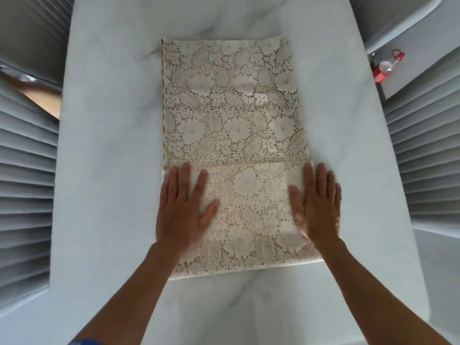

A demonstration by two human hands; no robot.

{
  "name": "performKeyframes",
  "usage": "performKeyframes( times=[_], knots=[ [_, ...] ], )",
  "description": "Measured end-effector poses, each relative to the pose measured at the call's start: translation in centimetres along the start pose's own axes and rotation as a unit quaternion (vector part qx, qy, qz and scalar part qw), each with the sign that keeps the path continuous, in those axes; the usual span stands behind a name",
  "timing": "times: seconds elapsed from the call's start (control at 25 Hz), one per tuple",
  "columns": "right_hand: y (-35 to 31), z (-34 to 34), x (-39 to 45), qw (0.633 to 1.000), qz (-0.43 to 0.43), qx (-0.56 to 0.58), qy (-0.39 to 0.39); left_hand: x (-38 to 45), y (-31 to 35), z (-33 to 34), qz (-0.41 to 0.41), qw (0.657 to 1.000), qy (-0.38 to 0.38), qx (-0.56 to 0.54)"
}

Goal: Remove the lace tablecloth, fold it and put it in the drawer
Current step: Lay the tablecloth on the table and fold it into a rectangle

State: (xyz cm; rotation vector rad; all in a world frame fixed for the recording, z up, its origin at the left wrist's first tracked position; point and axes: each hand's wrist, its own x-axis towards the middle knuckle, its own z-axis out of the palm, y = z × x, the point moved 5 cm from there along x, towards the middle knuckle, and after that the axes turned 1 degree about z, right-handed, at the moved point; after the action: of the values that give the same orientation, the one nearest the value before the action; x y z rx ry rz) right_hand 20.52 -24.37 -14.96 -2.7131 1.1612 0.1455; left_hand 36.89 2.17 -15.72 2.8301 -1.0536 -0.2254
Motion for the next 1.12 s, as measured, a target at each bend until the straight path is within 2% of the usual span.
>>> performKeyframes(
  times=[0.32, 0.48, 0.56, 0.6, 0.68, 0.72, 0.8, 0.84, 0.96, 1.04, 1.12],
  knots=[
    [-0.1, -0.1, -0.2, 1.0, -0.006, 0.003, -0.003, -0.3, 0.5, -0.6, 0.011, 1.0, -0.012, -0.019],
    [-0.6, -1.1, -0.2, 0.999, -0.005, 0.02, -0.047, -1.7, 0.0, -2.7, -0.023, 0.99, -0.001, -0.139],
    [-1.1, -2.6, 0.3, 0.998, -0.014, 0.026, -0.048, -2.2, -0.2, -3.9, -0.014, 0.995, 0.013, -0.095],
    [-1.8, -3.6, 0.7, 0.998, -0.046, -0.002, -0.034, -1.8, -0.2, -4.4, -0.004, 0.998, 0.007, -0.063],
    [-3.4, -4.6, 1.4, 0.988, -0.14, -0.054, -0.03, 0.3, -0.4, -5.3, -0.004, 0.998, -0.048, -0.043],
    [-4.1, -4.7, 2.0, 0.984, -0.163, -0.051, -0.057, 1.6, -0.8, -5.6, -0.014, 0.996, -0.084, -0.038],
    [-4.4, -4.9, 3.5, 0.979, -0.151, -0.048, -0.125, 4.1, -1.8, -6.2, -0.033, 0.989, -0.141, -0.016],
    [-4.3, -5.2, 4.3, 0.978, -0.147, -0.064, -0.132, 4.9, -2.4, -6.4, -0.043, 0.986, -0.159, -0.016],
    [-3.9, -6.5, 6.0, 0.971, -0.169, -0.138, -0.094, 5.9, -3.8, -6.6, -0.04, 0.983, -0.177, -0.006],
    [-3.1, -6.9, 7.1, 0.976, -0.169, -0.081, -0.115, 5.9, -4.2, -6.3, -0.019, 0.986, -0.149, -0.067],
    [-2.2, -6.9, 7.3, 0.971, -0.134, 0.074, -0.181, 5.5, -5.0, -6.4, -0.03, 0.972, -0.127, -0.197]
  ],
)
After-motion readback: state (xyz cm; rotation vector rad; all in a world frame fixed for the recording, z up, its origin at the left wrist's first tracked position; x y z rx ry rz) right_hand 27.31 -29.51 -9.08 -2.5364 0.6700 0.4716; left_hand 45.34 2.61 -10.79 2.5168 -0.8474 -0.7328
